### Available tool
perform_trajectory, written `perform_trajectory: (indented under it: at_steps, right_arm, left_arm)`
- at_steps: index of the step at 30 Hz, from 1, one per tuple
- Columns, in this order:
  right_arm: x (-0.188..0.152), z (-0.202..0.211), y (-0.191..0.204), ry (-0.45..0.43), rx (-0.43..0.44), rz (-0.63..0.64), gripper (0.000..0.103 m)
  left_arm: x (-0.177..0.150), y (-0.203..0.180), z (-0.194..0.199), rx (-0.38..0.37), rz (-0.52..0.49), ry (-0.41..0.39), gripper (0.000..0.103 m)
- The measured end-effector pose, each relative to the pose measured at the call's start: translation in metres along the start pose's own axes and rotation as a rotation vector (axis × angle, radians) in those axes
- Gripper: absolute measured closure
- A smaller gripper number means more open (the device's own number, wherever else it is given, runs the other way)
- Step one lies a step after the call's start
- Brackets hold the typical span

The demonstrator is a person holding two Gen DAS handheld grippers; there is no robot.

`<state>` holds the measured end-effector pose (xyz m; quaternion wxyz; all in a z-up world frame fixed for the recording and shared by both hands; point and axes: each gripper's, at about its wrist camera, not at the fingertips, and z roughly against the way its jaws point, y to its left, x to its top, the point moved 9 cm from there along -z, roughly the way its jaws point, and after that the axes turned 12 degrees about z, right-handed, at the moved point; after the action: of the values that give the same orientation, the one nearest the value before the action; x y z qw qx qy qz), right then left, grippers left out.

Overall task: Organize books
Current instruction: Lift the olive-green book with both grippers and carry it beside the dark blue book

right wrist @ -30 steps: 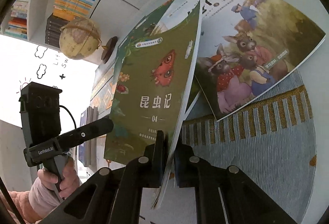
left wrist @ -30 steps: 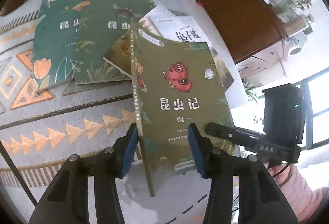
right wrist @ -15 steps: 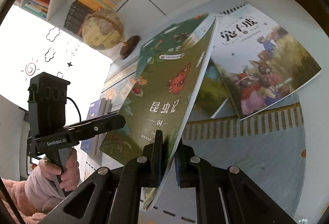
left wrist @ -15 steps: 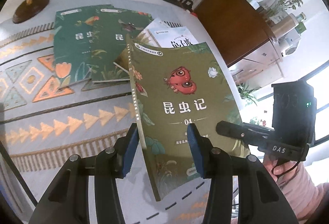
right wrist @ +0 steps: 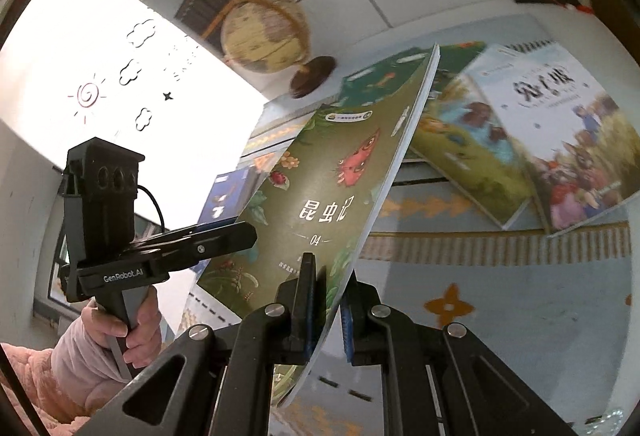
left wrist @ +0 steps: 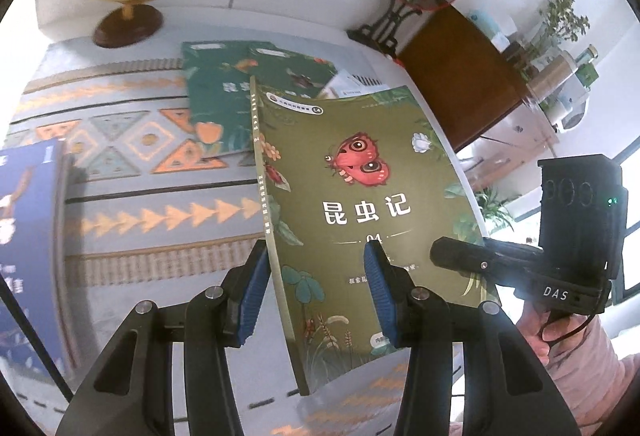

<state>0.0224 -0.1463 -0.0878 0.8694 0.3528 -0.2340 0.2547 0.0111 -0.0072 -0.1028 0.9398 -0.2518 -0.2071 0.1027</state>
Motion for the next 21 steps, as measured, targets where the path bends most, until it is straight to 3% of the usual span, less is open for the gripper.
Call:
perform_trajectory:
  at_steps: [21]
  right_arm:
    - [0.007,-0.066,0.106,0.038,0.07,0.1,0.092]
  left_arm:
    - [-0.009,0.091,0.09,0.165,0.086,-0.153,0.059]
